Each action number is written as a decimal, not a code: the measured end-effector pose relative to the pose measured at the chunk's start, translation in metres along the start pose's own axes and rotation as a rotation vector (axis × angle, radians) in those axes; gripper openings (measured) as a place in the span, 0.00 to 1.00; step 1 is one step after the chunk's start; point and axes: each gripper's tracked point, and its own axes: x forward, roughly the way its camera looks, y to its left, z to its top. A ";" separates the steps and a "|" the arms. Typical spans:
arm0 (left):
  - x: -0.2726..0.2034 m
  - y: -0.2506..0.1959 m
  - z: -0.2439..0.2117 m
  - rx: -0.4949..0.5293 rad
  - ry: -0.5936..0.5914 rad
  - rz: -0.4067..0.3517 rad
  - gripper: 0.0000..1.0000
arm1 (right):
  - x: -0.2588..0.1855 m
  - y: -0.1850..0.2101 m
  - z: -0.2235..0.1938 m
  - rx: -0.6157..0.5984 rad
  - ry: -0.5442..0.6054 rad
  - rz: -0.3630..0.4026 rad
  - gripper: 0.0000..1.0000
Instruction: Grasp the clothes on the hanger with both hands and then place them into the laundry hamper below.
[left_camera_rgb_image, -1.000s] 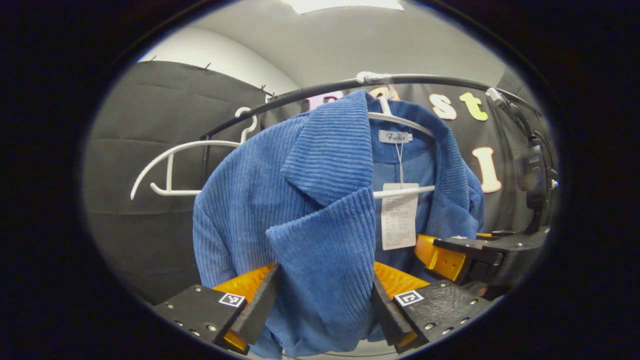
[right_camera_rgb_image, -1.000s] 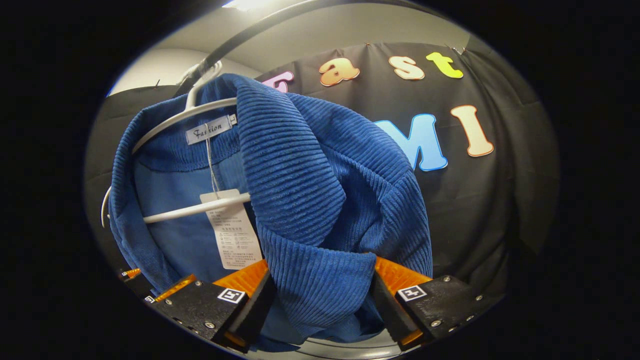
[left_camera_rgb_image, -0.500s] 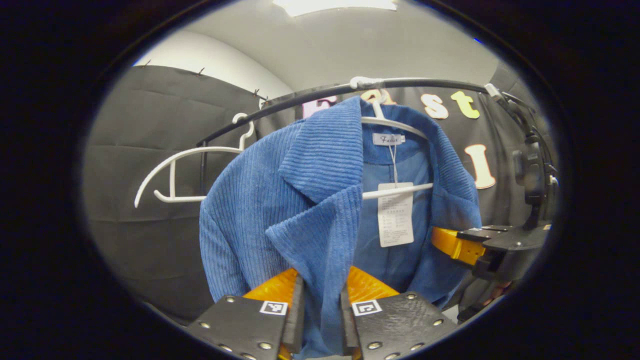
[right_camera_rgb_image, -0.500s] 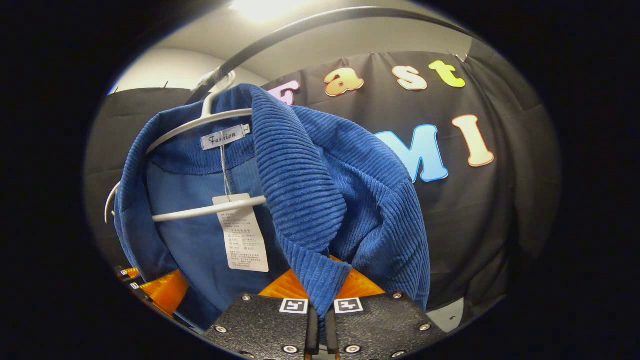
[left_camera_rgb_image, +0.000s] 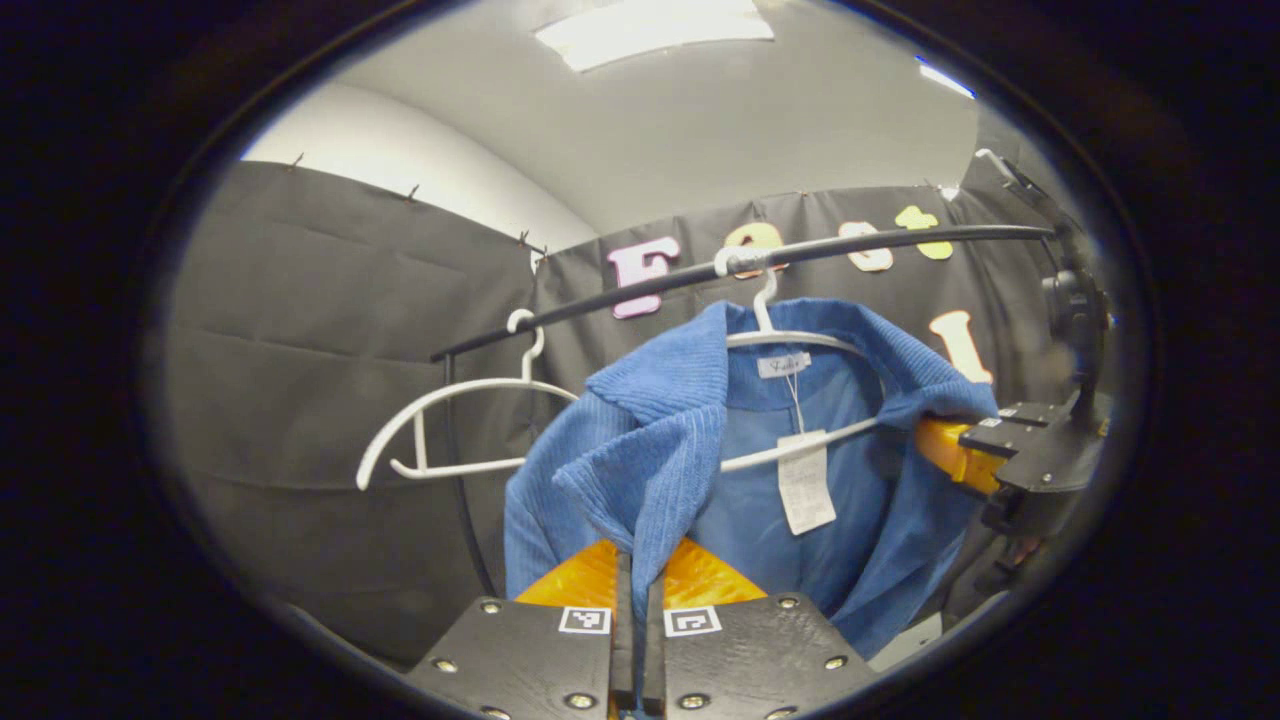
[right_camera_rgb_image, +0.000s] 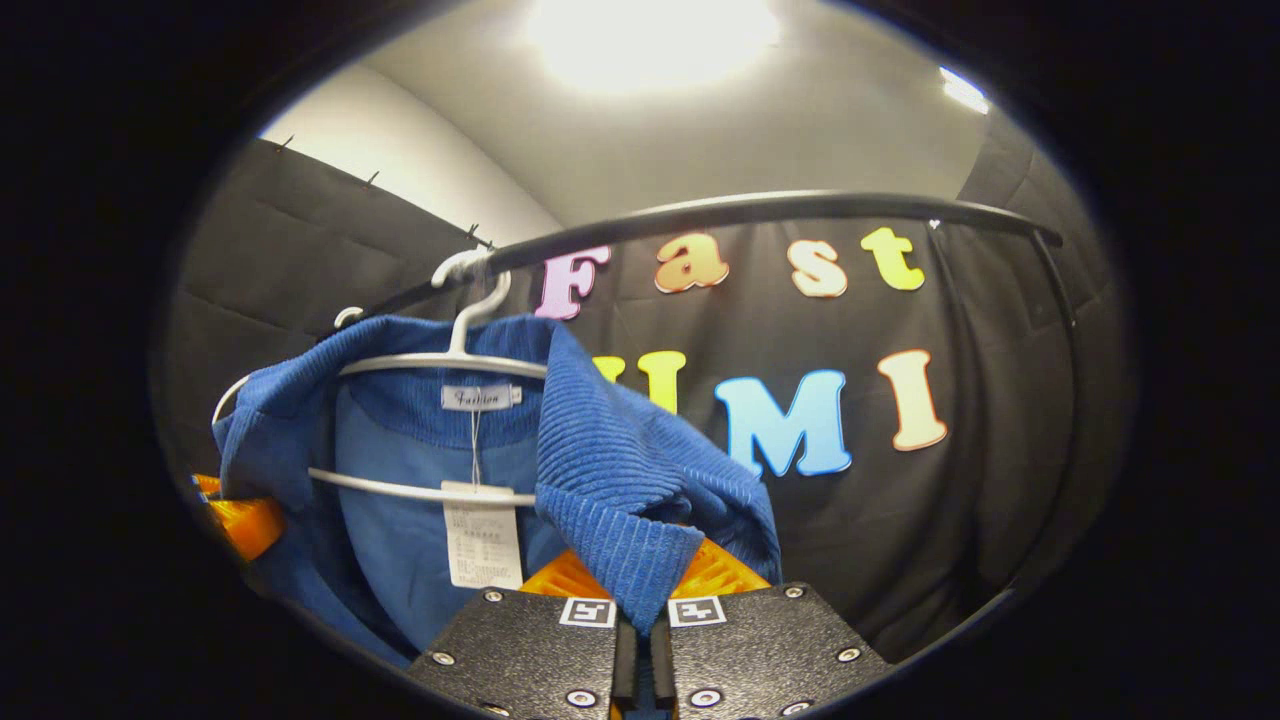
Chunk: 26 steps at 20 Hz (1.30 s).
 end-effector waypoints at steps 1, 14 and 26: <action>0.001 0.000 0.002 -0.003 -0.016 -0.007 0.05 | 0.000 -0.006 0.010 0.001 -0.024 -0.013 0.05; 0.019 0.029 0.044 0.005 -0.162 0.067 0.04 | 0.035 -0.063 0.088 0.030 -0.239 -0.116 0.07; 0.036 0.051 0.034 0.097 -0.103 0.063 0.03 | 0.096 -0.081 0.046 -0.090 -0.171 -0.092 0.05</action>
